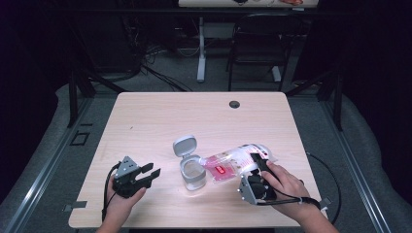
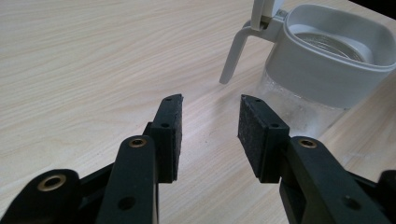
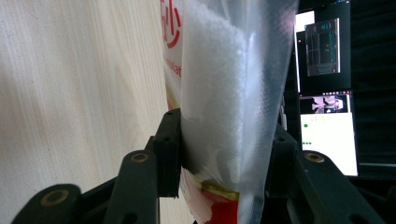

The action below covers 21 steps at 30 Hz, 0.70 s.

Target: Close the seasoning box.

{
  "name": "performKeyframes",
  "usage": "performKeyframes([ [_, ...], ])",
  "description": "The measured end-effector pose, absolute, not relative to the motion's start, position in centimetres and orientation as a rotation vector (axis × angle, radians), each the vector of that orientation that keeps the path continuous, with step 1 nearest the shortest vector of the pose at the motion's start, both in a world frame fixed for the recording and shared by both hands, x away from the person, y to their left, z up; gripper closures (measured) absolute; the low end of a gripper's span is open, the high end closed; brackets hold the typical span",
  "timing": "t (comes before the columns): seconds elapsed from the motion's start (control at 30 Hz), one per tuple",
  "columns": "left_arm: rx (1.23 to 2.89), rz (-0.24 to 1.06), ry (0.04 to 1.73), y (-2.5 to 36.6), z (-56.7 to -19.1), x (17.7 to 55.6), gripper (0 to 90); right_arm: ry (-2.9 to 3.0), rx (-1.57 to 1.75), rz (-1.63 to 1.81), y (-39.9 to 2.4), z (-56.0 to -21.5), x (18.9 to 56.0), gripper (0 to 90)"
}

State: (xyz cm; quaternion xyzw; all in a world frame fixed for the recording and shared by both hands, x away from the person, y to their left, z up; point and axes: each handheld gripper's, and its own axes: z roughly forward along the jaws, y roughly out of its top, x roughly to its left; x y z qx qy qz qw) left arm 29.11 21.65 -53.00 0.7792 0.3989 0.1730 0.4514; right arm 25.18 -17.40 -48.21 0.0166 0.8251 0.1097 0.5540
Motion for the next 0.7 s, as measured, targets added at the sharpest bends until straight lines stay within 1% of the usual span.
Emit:
performKeyframes([
  [0.7,1.927,0.426,0.961,21.2,-52.77,28.82,60.3,1.934,0.0,0.221,-17.17,-48.51,25.22,58.5],
])
